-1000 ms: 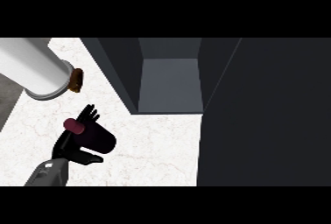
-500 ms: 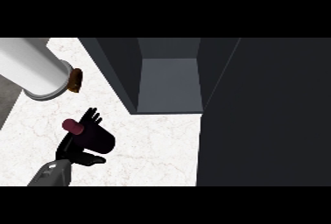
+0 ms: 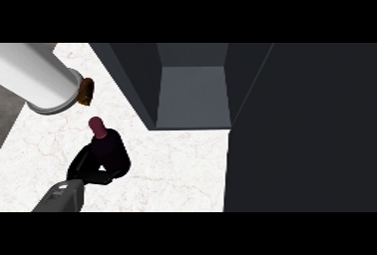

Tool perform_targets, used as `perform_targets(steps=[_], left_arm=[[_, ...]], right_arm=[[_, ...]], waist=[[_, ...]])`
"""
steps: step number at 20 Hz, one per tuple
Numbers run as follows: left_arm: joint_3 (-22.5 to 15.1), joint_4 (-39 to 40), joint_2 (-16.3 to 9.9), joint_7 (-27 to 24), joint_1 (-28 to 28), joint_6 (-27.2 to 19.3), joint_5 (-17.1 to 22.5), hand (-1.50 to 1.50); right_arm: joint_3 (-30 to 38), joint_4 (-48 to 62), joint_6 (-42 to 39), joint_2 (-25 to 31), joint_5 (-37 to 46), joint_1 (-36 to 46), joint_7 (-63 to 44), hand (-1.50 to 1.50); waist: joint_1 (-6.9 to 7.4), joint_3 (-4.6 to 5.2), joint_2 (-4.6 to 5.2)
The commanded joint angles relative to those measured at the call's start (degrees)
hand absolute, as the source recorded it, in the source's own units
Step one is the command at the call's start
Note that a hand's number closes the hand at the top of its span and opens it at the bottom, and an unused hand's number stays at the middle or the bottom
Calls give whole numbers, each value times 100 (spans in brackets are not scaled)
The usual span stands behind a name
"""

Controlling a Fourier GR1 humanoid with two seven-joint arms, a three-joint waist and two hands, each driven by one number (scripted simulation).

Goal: Pick up the wine, place it into the cabinet and close the cabinet

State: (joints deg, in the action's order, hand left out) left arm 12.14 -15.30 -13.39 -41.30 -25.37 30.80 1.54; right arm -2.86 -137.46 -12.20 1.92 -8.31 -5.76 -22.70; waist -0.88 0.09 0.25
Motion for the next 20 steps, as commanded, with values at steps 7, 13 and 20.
perform_targets(steps=[7, 13, 20], left_arm=[[-73, -32, 147, -1131, 551, 241, -59, 150], [43, -786, 736, -1594, 1663, -781, 236, 150], [-106, -1942, 958, -1298, 2026, -712, 542, 150]], right_arm=[[195, 262, -266, 44, 42, -349, 535, -150], [309, 76, 1, 69, -96, 26, 56, -150], [411, 254, 68, 117, -195, 346, -111, -150]], waist=[[25, -3, -9], [148, -13, -46], [139, -14, -39]])
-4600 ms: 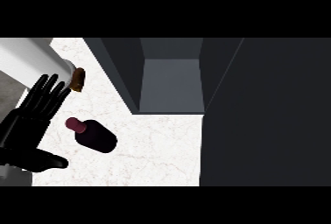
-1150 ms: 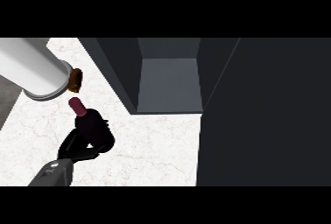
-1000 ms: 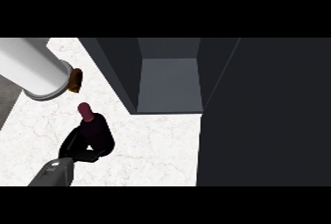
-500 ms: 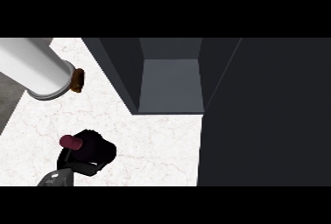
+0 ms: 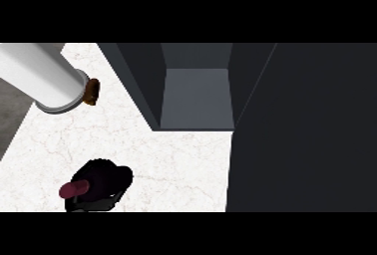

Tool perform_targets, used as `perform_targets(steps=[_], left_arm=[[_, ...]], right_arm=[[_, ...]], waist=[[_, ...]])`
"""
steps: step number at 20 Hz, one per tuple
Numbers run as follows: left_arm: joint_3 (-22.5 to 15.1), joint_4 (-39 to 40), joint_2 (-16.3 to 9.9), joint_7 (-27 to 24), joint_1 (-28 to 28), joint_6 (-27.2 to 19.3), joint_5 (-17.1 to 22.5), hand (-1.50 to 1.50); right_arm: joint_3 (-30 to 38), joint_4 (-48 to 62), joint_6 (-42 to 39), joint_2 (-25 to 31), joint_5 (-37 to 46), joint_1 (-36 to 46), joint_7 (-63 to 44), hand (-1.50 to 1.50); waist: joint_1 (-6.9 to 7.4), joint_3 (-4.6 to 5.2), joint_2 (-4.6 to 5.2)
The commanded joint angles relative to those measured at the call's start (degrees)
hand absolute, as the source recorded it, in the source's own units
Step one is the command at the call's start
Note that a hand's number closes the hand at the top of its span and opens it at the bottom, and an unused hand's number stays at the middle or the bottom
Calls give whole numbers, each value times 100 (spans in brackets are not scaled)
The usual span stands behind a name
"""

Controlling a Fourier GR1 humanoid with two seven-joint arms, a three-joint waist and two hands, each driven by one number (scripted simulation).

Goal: Pick up the wine, place it into the cabinet and close the cabinet

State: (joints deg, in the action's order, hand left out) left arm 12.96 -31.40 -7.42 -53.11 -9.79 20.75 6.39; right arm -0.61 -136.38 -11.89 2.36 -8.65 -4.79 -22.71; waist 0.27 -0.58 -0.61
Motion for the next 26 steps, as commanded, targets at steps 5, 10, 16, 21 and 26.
perform_targets(steps=[5, 10, 16, 21, 26], left_arm=[[-472, -1471, 265, 408, 1089, 982, 377, 150], [-824, -2971, 703, 1159, 1452, 472, 615, 150], [-1487, -5211, 736, 2641, 2360, -99, 1298, 150], [-1943, -6491, 740, 3500, 2484, -770, 1629, 150], [-1990, -6892, 742, 3800, 1902, -1497, 1440, 150]], right_arm=[[94, 169, -104, -25, -53, -150, 272, -150], [154, 509, -57, -41, 9, 175, 404, -150], [-14, 296, -161, -81, -36, -168, 360, -150], [548, 424, -112, 139, -562, 249, 126, -150], [88, 548, -168, -32, -42, 18, 467, -150]], waist=[[33, 47, 32], [20, 51, 48], [1, 52, 49], [5, 53, 53], [-21, 56, 57]])
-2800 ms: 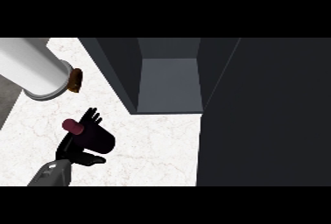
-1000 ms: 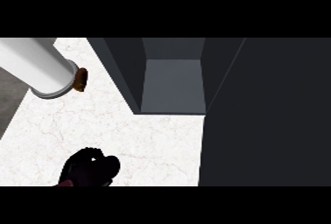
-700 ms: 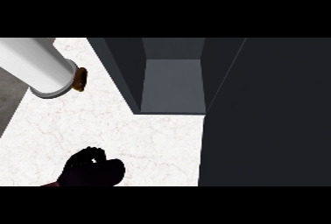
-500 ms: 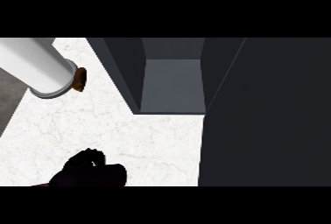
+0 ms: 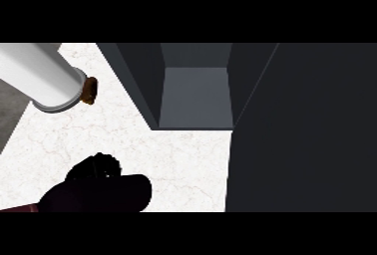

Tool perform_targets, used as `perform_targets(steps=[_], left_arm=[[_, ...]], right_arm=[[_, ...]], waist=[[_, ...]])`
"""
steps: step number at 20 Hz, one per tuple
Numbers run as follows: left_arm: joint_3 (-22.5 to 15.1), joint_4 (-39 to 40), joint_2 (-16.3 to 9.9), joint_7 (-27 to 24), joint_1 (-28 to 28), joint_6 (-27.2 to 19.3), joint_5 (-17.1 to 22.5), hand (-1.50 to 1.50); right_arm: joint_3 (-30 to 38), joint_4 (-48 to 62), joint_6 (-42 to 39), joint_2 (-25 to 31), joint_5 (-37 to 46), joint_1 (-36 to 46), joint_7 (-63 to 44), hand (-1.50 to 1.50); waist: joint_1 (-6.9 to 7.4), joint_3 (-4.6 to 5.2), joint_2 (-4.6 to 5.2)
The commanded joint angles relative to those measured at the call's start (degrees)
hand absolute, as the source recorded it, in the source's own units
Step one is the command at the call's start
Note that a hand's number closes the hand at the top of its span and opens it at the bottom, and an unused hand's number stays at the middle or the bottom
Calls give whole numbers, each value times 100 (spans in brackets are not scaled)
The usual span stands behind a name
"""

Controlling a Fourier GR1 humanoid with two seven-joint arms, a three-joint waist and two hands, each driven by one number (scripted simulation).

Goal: Pick up the wine, place it into the cabinet and close the cabinet

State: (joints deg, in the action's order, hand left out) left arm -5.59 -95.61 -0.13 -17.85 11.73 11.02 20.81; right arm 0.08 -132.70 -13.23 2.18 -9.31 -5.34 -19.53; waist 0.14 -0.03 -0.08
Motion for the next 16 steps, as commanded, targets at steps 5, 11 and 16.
perform_targets(steps=[5, 11, 16], left_arm=[[-337, -38, 13, 758, -1226, -1209, 176, 150], [-832, -141, 13, 860, -1713, -2044, -78, 150], [-694, 1042, 13, 513, -2792, -2554, -81, 150]], right_arm=[[102, 116, -58, -14, -64, -38, 128, -150], [72, -28, -30, 40, -65, 12, -130, -150], [29, -325, -171, -15, -99, -423, 60, -150]], waist=[[-41, 2, 11], [-27, 3, 6], [-70, 3, 10]])
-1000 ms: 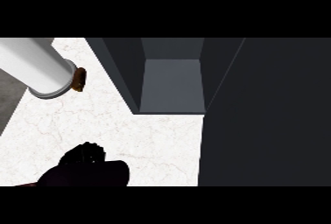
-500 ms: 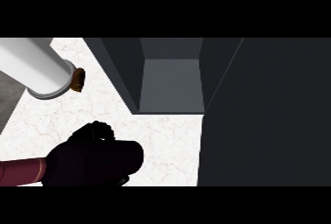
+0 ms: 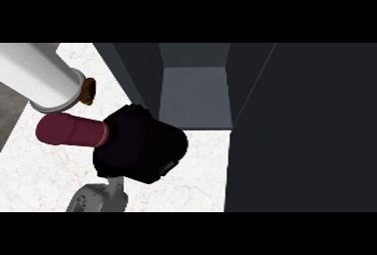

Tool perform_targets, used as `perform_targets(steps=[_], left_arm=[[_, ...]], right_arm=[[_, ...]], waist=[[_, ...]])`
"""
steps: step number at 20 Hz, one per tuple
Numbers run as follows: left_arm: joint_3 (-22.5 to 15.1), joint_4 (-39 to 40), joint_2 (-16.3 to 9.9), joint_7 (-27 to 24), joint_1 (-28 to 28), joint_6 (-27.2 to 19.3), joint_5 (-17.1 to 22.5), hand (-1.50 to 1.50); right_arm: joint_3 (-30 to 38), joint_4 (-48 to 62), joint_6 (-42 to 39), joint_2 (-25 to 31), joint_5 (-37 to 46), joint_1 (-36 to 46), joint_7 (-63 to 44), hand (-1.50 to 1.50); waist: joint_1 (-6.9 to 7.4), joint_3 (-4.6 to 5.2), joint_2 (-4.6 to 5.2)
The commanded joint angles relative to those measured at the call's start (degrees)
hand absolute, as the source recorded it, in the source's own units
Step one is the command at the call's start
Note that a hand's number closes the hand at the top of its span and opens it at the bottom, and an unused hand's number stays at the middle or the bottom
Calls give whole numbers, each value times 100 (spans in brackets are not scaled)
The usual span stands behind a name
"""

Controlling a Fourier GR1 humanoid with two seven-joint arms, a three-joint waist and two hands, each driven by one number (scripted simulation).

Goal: Pick up the wine, place it into the cabinet and close the cabinet

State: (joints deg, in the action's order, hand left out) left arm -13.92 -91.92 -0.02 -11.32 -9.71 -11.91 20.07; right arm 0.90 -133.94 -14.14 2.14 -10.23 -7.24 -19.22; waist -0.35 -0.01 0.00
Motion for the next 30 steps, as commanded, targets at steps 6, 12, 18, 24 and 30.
perform_targets(steps=[6, 12, 18, 24, 30], left_arm=[[-528, 1421, 2, -622, -872, -795, -393, 150], [-706, 2852, 2, -846, -2076, -1234, 135, 150], [-887, 2800, 2, -1147, -1543, -1279, 476, 150], [-1323, 3467, 2, -1531, -2062, -1807, 1149, 150], [-838, 4294, 2, -1997, -1991, -1040, 1188, 150]], right_arm=[[224, 202, -35, 138, -184, 346, -74, -150], [9, 404, 106, -35, 138, 521, 63, -150], [164, 35, -102, 41, -147, 37, 77, -150], [-216, -355, 51, -134, 151, -159, -102, -150], [187, 141, -168, 95, -83, 29, 84, -150]], waist=[[-5, 1, 6], [-49, 3, 19], [-25, 2, 6], [-57, 3, 8], [-24, 2, 7]])
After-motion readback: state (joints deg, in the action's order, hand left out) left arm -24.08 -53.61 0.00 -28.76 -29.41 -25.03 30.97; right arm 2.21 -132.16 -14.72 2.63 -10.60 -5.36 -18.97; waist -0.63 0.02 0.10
